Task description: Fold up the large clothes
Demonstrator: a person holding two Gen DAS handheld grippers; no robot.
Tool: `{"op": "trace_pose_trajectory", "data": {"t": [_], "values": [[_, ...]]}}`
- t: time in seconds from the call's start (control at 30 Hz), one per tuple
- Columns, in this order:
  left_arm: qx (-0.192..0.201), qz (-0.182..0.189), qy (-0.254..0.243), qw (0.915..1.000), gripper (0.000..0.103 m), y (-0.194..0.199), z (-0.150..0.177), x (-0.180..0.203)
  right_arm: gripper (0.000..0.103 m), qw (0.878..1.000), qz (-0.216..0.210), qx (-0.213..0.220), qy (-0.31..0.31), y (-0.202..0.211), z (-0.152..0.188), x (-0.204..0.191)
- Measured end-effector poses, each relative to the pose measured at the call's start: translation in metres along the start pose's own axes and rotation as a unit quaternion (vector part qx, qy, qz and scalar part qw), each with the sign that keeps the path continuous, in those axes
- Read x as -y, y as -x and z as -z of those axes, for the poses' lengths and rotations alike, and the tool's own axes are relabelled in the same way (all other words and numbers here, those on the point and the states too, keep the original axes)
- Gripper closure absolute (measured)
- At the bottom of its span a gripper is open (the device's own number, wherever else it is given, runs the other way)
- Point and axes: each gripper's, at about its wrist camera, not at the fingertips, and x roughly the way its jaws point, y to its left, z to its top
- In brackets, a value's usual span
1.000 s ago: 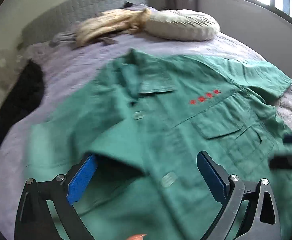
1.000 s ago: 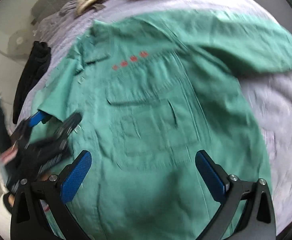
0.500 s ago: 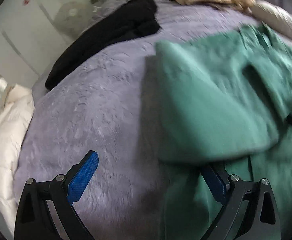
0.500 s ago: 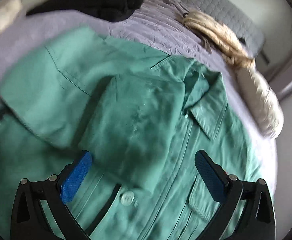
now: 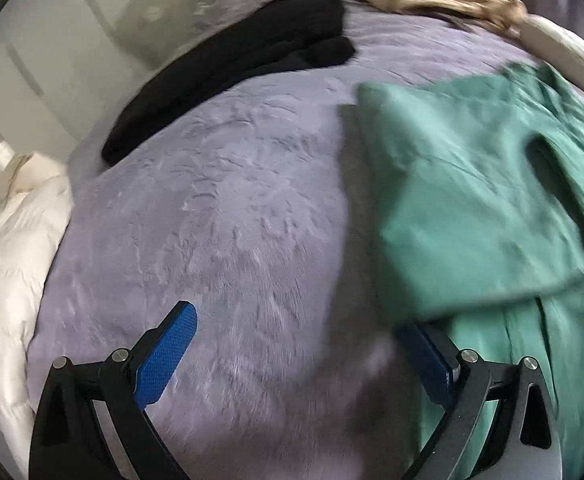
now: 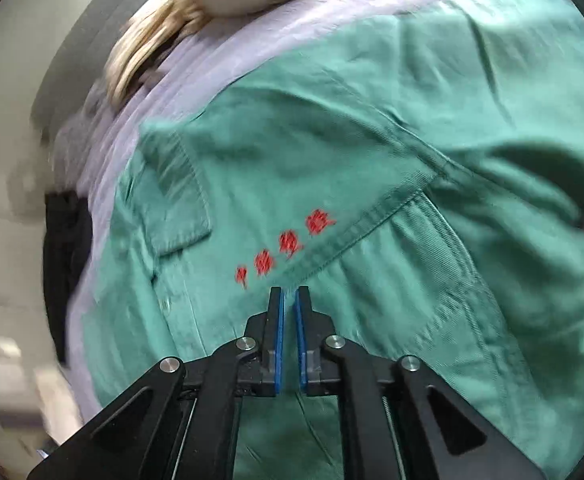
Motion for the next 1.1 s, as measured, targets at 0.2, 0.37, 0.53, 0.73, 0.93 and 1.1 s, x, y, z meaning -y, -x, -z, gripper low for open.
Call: {"op": "trace_pose_trajectory", "data": {"t": [0.2, 0.37, 0.53, 0.73, 0.93, 1.1], "values": [[0.004, 0.04, 0.059, 0.9974, 0.004, 0.02, -0.025, -0.03, 0.02, 0.968, -0.02, 0.033, 0.246, -0.002, 0.039, -0.132], [0.004, 0.046, 0.076, 0.9961, 0.004, -0.014, -0.054, -0.005, 0.025, 0.905, 0.126, 0.036, 0.404, -0.077, 0.081, -0.208], [-0.02, 0.008, 0.044, 0.9988, 0.003, -0.054, -0.043, 0.023, 0.093, 0.921, 0.089, 0.049, 0.376, -0.059, 0.066, -0.187], [-0.018, 0.008, 0.04, 0.999, 0.003, -0.06, -0.042, 0.023, 0.093, 0.992, 0.003, 0.06, 0.111, -0.011, -0.006, -0.061], [-0.01, 0.013, 0.071, 0.9973, 0.004, -0.038, -0.062, 0.006, 0.07, 0.998, -0.034, 0.032, -0.041, 0.008, -0.015, 0.018], [0.003, 0.001, 0.064, 0.998, 0.004, -0.033, -0.075, 0.015, 0.05, 0.993, -0.103, 0.035, 0.043, 0.017, 0.001, -0.025]]}}
